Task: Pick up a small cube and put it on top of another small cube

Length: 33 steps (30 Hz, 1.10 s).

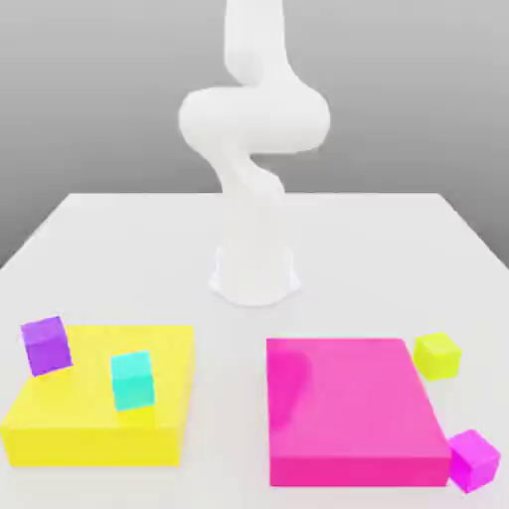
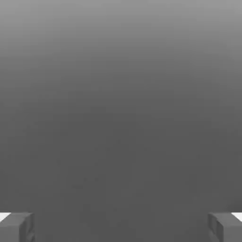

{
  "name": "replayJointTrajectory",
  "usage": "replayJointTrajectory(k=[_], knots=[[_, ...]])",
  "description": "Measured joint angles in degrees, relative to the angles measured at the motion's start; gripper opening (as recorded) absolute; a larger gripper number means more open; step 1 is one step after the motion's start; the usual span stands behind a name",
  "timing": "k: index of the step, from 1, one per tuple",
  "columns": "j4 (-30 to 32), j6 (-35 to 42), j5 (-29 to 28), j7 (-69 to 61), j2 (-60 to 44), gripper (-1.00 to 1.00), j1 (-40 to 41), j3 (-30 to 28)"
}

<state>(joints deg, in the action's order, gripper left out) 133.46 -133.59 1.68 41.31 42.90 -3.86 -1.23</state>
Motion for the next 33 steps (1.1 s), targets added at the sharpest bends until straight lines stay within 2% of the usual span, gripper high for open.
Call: replayJointTrajectory(k=[10,21,28,33], knots=[[6.69,-7.05,6.69,-18.2,-12.24,0.0,-14.68,-2.93],[13.85,-14.57,12.3,-36.65,-25.54,0.0,-27.98,-1.83],[18.51,-19.7,13.03,-46.34,-33.54,0.0,-34.08,1.3],[21.98,-23.69,10.33,-50.97,-38.84,0.0,-37.47,4.18]])
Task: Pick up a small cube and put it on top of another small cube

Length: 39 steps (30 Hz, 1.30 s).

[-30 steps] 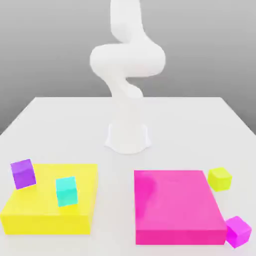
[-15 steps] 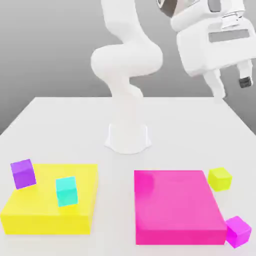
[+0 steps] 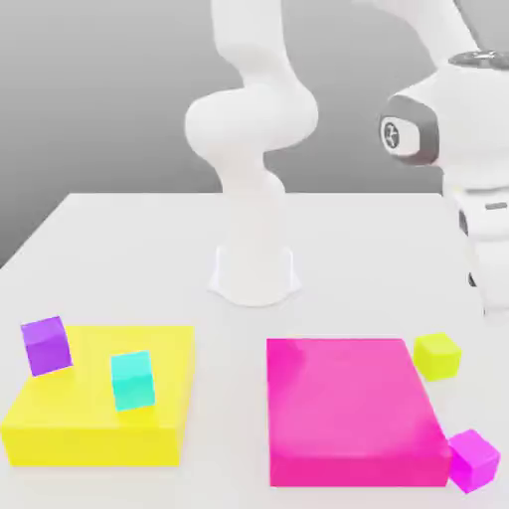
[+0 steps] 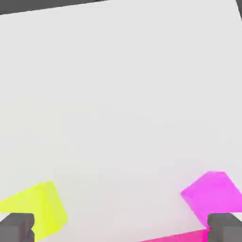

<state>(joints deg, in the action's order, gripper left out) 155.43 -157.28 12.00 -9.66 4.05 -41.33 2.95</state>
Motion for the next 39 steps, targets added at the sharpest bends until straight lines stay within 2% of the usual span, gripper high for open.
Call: replayJointTrajectory(k=[8,13,18,19,26,32,39], knots=[[4.35,-6.59,-12.89,0.22,-7.74,0.0,-3.89,0.93],[3.27,-11.41,-15.99,1.95,-13.49,0.0,-4.88,-0.72],[2.32,-16.49,-16.76,2.74,-19.86,0.0,-5.69,-1.69],[2.21,-17.29,-16.74,2.8,-20.89,-1.0,-5.72,-1.7],[2.19,-17.27,-16.92,2.95,-20.99,-1.0,-5.7,-1.7],[3.15,-11.87,-16.31,2.19,-14.16,-1.0,-4.91,-0.82],[4.55,-5.17,-12.04,-1.74,-6.58,-1.0,-3.39,-0.59]])
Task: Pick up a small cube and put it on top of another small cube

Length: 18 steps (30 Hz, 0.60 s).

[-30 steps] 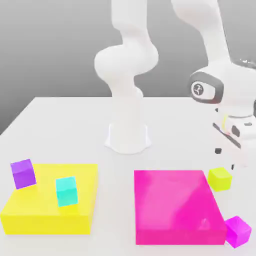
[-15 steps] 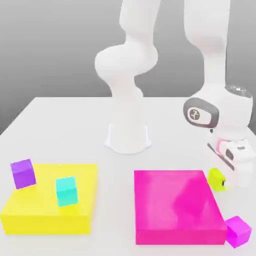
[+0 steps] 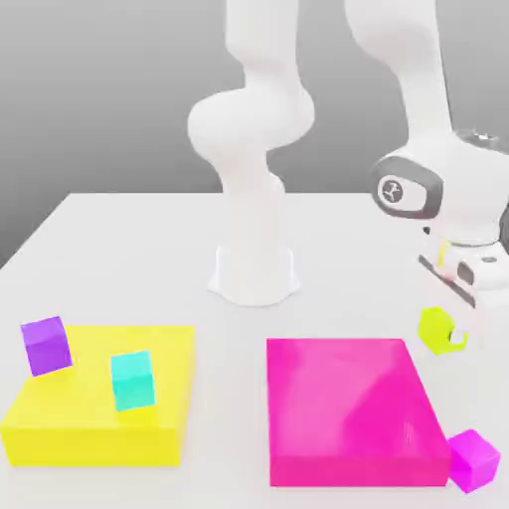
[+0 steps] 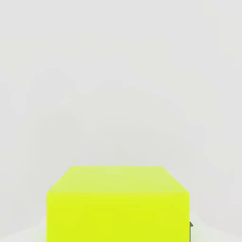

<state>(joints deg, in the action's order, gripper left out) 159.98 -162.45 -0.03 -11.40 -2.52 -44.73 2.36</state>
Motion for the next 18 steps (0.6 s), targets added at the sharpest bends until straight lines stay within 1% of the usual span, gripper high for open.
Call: replayJointTrajectory(k=[4,8,13,18], knots=[[-0.96,3.5,2.57,-6.97,2.42,-1.0,5.68,-2.21],[-2.08,6.91,3.34,-13.17,4.63,-1.0,11.05,-5.75],[-3.43,10.99,2.53,-19.72,7.35,-1.0,17.61,-10.0],[-4.72,14.87,0.14,-25.17,10.08,-1.0,23.14,-15.47]])
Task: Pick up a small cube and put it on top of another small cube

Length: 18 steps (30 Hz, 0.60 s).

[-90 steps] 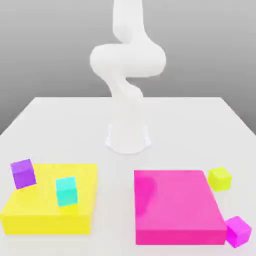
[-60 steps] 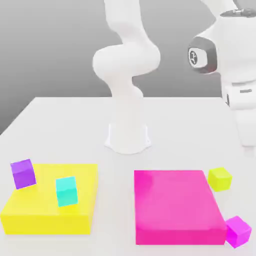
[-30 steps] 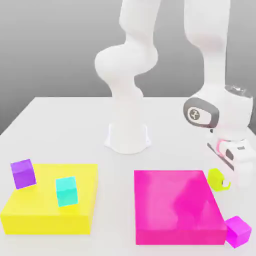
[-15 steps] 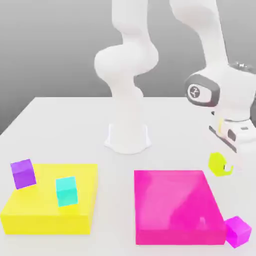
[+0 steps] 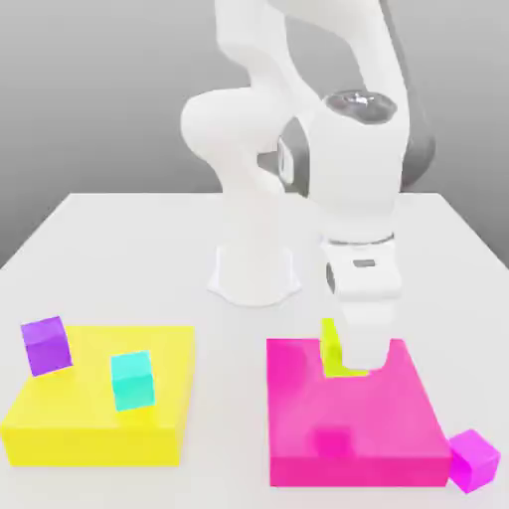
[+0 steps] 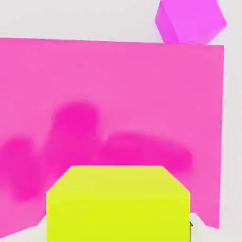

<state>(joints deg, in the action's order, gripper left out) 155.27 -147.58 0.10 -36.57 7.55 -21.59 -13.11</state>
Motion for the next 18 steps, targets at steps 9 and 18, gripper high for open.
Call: replayJointTrajectory(k=[9,18], knots=[[-2.25,6.63,-6.96,-7.99,5.09,-1.0,11.57,-10.48],[-1.56,0.05,-5.2,-14.89,-0.98,-1.0,15.01,-16.11]])
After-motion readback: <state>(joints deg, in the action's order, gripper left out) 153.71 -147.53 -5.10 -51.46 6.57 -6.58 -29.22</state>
